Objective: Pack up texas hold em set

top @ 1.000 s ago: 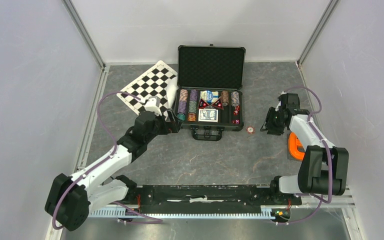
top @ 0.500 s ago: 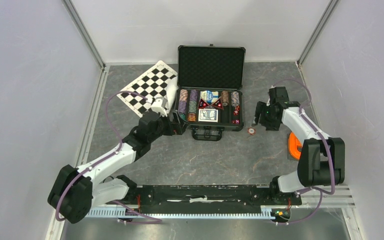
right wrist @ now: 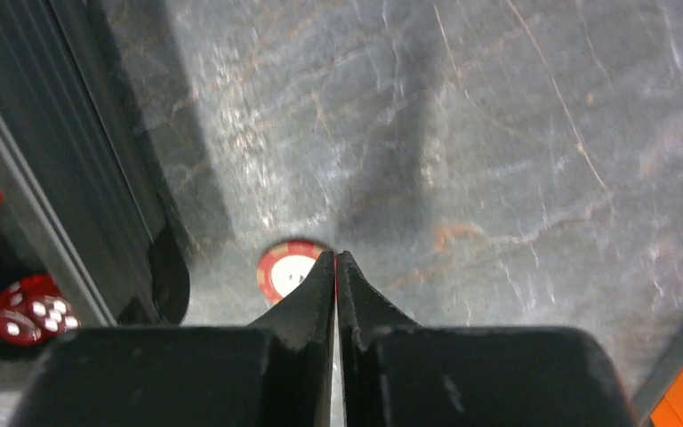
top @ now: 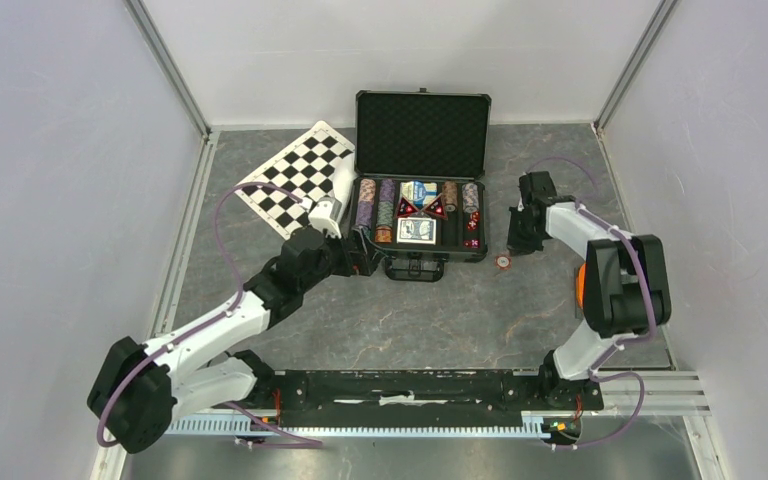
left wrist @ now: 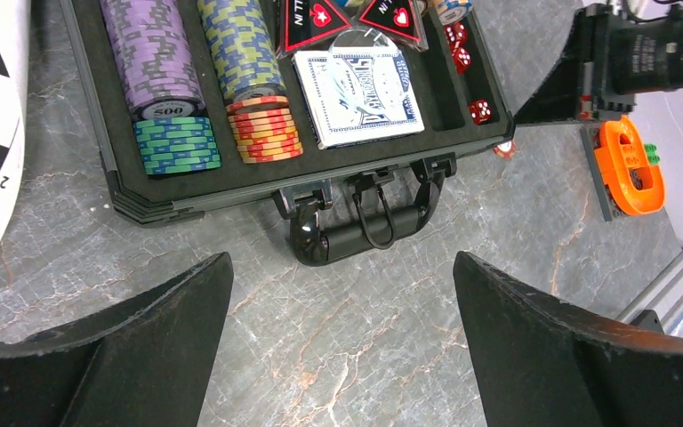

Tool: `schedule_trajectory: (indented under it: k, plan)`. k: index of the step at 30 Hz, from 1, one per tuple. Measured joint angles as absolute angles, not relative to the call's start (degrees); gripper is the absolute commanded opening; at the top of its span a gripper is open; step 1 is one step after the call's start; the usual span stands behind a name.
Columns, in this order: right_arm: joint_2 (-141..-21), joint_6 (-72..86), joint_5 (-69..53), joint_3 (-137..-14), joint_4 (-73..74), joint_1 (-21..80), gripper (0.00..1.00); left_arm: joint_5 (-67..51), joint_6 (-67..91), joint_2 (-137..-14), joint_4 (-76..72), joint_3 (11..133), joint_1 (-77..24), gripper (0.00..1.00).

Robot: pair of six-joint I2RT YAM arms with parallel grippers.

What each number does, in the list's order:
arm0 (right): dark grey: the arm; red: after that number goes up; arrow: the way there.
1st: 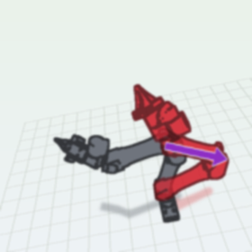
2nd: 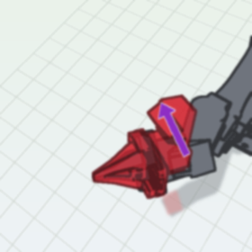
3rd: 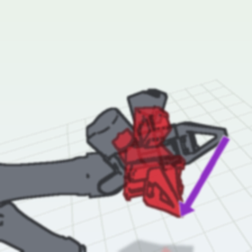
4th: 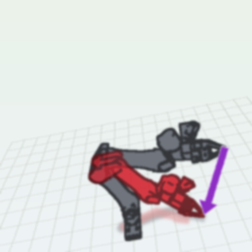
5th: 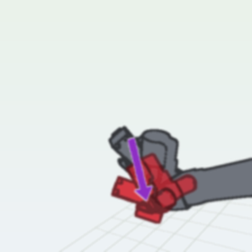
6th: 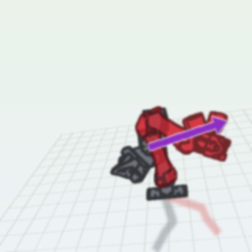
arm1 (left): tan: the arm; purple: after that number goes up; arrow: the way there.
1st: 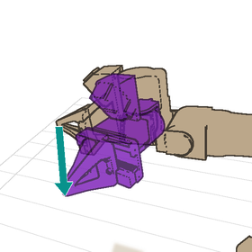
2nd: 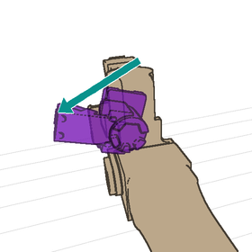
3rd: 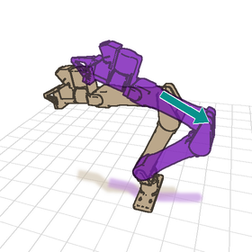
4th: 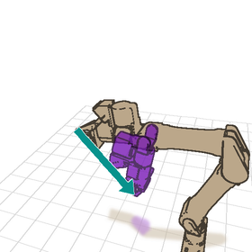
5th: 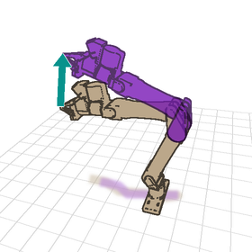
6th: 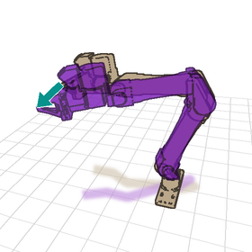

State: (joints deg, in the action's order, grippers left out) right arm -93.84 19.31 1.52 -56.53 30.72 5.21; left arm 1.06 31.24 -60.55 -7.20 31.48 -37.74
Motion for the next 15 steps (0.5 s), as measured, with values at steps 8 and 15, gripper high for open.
schedule_trajectory:
  k: [8,15]
  plan:
    - [-97.1,19.0,0.2,-56.0,26.7,5.2,0.00,2.0,31.2,-60.6,-5.4,31.7,-38.2,1.00]
    - [-92.6,18.5,-1.3,-49.3,19.4,6.1,0.00,6.3,30.2,-61.6,-2.2,33.5,-42.1,1.00]
